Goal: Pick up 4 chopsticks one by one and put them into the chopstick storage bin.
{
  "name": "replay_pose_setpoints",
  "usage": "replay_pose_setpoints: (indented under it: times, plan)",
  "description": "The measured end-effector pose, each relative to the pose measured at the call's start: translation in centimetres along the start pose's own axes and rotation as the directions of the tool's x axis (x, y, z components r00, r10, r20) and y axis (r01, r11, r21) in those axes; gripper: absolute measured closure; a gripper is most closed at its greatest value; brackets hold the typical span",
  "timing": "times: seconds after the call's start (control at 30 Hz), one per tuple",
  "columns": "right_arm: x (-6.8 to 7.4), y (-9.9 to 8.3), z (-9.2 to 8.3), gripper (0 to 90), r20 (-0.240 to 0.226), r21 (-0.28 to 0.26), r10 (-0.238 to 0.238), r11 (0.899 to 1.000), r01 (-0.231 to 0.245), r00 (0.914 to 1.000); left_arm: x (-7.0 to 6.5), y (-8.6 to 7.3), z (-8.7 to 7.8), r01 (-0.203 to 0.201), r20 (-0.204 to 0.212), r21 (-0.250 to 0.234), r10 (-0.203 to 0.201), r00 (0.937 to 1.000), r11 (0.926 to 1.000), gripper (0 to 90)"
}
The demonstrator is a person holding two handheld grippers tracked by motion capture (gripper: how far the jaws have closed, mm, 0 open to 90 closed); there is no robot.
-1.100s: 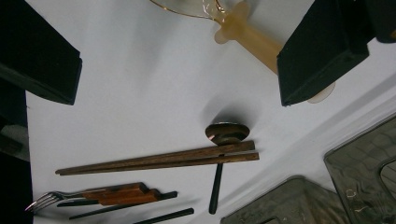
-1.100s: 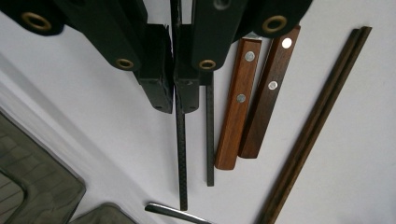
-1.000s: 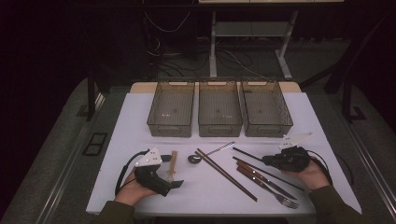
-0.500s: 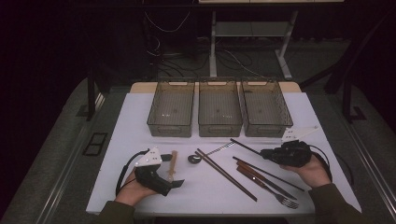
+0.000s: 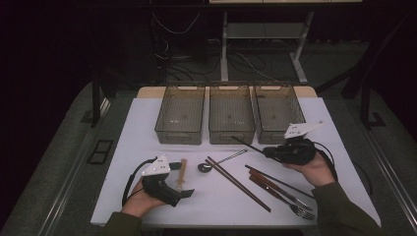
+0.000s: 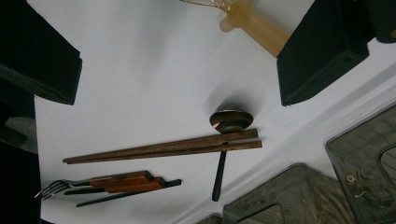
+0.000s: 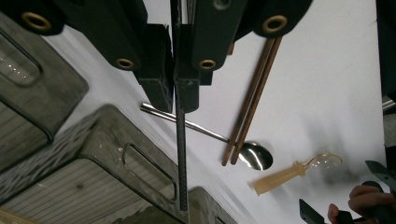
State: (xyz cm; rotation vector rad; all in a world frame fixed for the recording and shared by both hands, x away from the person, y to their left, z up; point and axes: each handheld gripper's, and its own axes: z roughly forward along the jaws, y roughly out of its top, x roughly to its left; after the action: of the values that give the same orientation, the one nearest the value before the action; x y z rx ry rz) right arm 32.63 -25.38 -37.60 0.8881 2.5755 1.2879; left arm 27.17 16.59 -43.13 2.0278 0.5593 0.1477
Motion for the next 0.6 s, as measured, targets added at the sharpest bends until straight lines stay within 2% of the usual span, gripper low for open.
replay_pose_setpoints:
  times: [0.17,0.6]
  plan:
    - [0.0,1.2,0.8,86.1,-0.004,0.011,0.0,1.0,0.0,1.0,0.0,0.0,0.0,0.005,-0.002,-0.004,-0.005,1.0,1.0,0.0]
    - [0.4,5.0,2.8,86.1,0.027,0.035,-0.01,0.999,0.009,0.9996,-0.1,0.1,-0.1,-0.001,0.002,-0.013,0.002,1.0,0.9999,0.0]
